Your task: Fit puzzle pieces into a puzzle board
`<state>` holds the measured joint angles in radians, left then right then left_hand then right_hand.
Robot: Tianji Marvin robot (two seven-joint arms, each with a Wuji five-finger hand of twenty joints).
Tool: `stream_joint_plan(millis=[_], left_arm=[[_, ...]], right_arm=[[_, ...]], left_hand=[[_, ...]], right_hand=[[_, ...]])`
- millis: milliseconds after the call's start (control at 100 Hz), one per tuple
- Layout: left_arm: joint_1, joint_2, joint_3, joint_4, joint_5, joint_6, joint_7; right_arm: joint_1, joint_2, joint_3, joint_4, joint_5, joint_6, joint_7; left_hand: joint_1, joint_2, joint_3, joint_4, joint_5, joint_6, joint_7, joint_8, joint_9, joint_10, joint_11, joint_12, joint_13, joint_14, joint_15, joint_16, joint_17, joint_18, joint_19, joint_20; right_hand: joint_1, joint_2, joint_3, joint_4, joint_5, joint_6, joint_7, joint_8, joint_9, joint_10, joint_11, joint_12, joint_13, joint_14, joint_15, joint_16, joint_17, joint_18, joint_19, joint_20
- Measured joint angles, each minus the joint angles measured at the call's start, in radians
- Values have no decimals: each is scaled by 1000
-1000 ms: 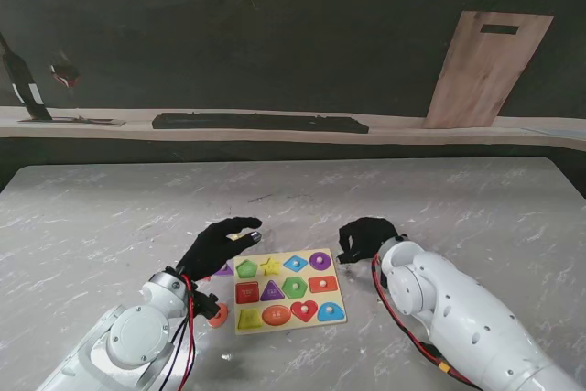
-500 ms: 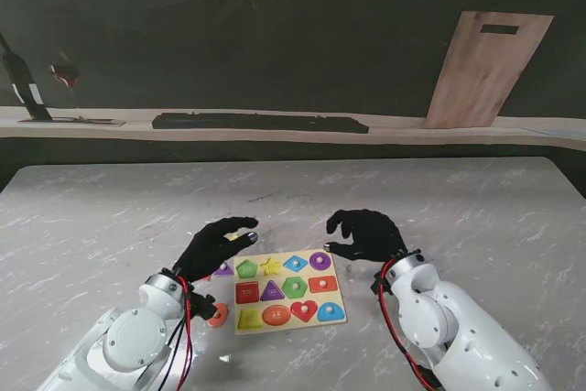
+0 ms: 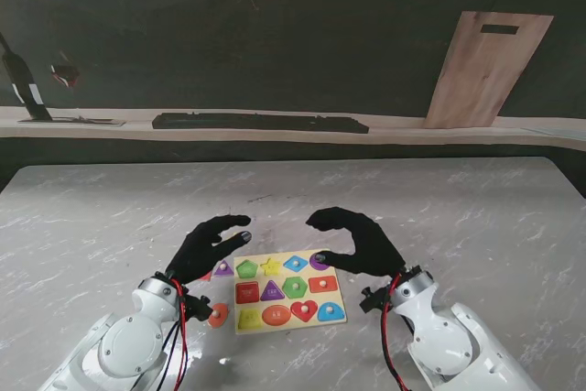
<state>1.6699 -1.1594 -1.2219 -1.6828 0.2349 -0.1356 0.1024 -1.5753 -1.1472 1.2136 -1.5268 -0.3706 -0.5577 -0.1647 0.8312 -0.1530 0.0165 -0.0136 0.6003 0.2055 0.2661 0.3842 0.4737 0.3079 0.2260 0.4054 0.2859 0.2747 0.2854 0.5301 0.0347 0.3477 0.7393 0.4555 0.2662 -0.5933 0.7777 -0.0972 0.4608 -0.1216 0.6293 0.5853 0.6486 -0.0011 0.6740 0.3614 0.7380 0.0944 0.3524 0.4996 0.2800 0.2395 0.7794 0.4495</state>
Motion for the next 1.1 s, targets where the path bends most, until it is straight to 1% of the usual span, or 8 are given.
stream_joint_plan(millis=[140,270,450,570,740,870,990,1100], left_arm=[[4,0,-2,-3,4,-7,3],[8,0,-4,-7,6,-19,3],[17,3,-12,-19,6,-51,-18],[32,10,-32,-42,88,-76,-40],[82,28,-119,-116,118,-75,-166],[114,49,-163,-140,153,-92,-186],[147,60,-210,-151,171,-116,-240],[181,68,-250,-157,217,-154,-256]], right_arm=[[-27,-1,16,-18,9,-46,13],[-40,1,29,-32,51,-55,64],[-46,2,35,-37,27,-54,40],[-47,2,39,-37,16,-53,33],[-53,1,44,-41,-10,-56,2],[-58,-4,45,-42,-55,-64,-62],[-60,-10,47,-43,-64,-68,-78],[-61,-13,46,-45,-83,-64,-90]], left_hand=[[0,0,0,0,0,0,0,0,0,0,0,0,0,0,0,0,0,0,0,0],[0,0,0,0,0,0,0,0,0,0,0,0,0,0,0,0,0,0,0,0],[0,-15,0,0,-5,0,-18,0,0,0,0,0,0,0,0,0,0,0,1,0],[3,-59,1,0,-11,0,-24,0,0,0,0,0,0,0,0,0,9,0,33,21],[22,-62,1,0,-20,0,-25,-1,0,0,0,0,22,0,2,13,10,0,60,46],[22,-62,1,0,-20,0,-25,-1,0,0,0,0,22,0,3,24,11,0,81,58],[22,-62,1,0,-20,0,-25,-1,0,0,0,0,23,0,9,27,12,0,95,66],[22,-62,1,0,-20,0,-25,-1,0,0,0,0,32,0,21,38,14,0,111,76]], right_hand=[[-14,26,-59,0,-43,12,-21,-8,-43,7,-26,-9,-22,0,-31,-16,-2,-2,-18,-19],[-49,23,-45,9,-59,30,-28,-8,-61,8,-26,-9,-22,0,-38,-19,-10,-3,-22,-20],[-49,23,-31,10,-59,32,-28,-8,-61,8,-26,-9,-21,0,-39,-19,-10,-3,-22,-20],[-49,23,-30,10,-59,32,-28,-8,-61,8,-26,-9,-21,0,-39,-19,-10,-3,-22,-20],[-49,23,-30,10,-59,32,-28,-8,-61,8,-23,-9,-21,0,-25,-19,-9,-3,-10,-20],[-49,23,-30,10,-57,32,-28,0,-61,8,-7,-9,-16,0,-12,-11,0,-3,18,-13],[-49,23,-30,10,-57,31,-21,3,-59,8,-7,-9,-15,0,5,-1,3,-3,33,-2],[-49,23,-30,10,-57,26,-20,3,-50,7,10,-7,-15,0,11,8,5,-2,38,7]])
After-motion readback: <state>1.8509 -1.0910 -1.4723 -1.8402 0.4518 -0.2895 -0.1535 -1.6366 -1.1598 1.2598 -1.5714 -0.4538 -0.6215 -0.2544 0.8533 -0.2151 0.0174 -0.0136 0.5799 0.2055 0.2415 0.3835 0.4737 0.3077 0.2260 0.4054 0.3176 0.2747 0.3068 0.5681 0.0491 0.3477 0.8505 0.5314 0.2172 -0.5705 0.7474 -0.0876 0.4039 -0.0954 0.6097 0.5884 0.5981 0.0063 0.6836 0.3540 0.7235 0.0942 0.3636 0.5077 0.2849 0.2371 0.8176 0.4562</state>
